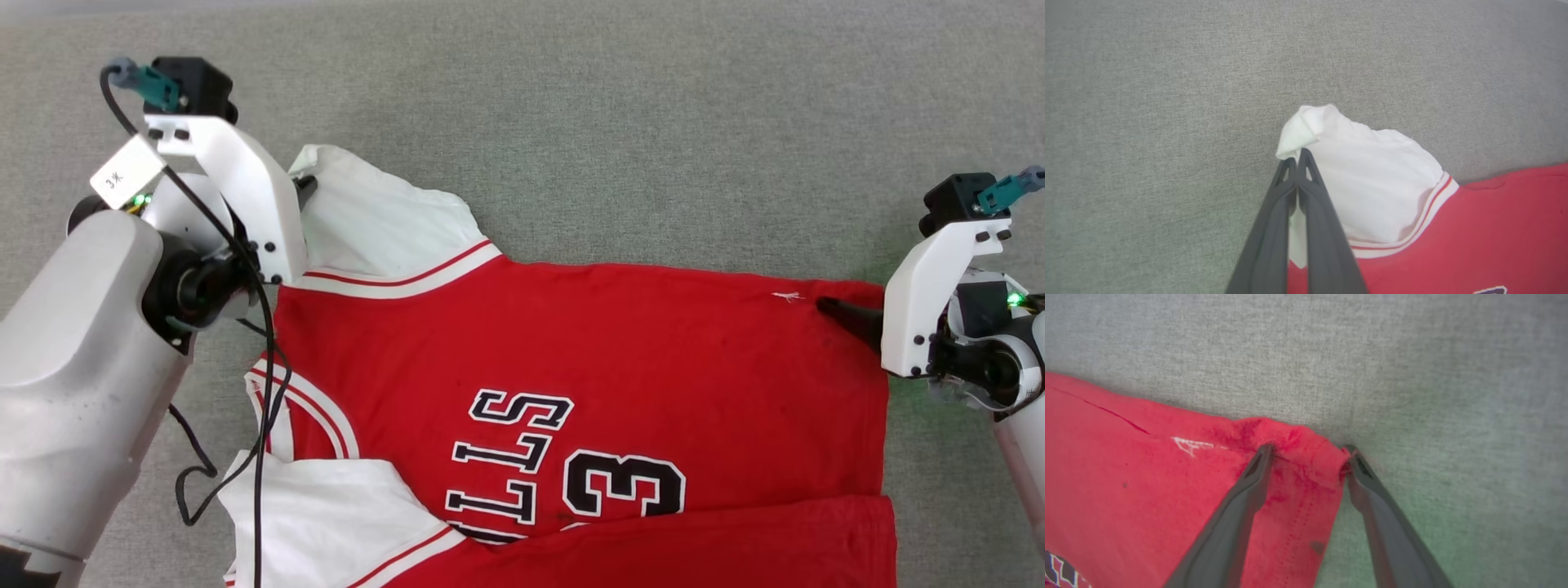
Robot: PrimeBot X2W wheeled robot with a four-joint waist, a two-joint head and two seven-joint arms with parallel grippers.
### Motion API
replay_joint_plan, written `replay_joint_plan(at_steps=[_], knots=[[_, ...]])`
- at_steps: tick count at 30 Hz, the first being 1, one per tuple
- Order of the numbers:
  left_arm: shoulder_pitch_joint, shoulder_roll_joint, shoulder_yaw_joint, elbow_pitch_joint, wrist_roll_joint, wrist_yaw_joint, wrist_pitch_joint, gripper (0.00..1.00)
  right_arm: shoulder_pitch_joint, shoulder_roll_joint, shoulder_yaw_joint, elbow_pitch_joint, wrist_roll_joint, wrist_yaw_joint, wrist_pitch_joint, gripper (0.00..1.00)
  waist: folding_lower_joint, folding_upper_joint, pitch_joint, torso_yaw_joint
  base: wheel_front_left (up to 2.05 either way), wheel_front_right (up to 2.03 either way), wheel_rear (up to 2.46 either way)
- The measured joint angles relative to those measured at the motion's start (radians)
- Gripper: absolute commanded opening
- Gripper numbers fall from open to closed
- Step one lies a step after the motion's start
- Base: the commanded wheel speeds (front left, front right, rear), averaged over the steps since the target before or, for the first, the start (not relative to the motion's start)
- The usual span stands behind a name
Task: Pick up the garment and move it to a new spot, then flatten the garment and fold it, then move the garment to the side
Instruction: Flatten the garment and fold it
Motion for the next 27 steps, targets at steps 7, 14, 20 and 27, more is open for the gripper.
replay_joint_plan(at_steps=[7,14,20,27], knots=[[0.052,0.008,0.018,0.008,-0.008,-0.009,-0.07,0.0,0.003,-0.002,0.014,-0.006,0.04,0.001,-0.055,0.0,0.0,0.0001,-0.045,0.007,0.0,0.0,0.0],[0.199,0.038,0.044,-0.028,-0.035,-0.001,-0.155,0.0,0.092,-0.027,-0.027,-0.082,0.045,0.002,-0.117,0.0,0.0,0.0001,-0.151,0.013,0.0,0.0,0.0],[0.438,0.075,0.069,-0.135,-0.073,0.058,-0.237,0.0,0.307,0.002,-0.115,-0.2,0.004,0.002,-0.16,0.0,0.0,0.0001,-0.263,0.023,0.0,0.0,0.0],[0.706,0.077,0.103,-0.259,-0.157,0.139,-0.299,0.0,0.543,0.084,-0.223,-0.291,-0.035,0.002,-0.16,0.0,-0.0001,0.0001,-0.334,0.038,0.0,0.0,0.0]])
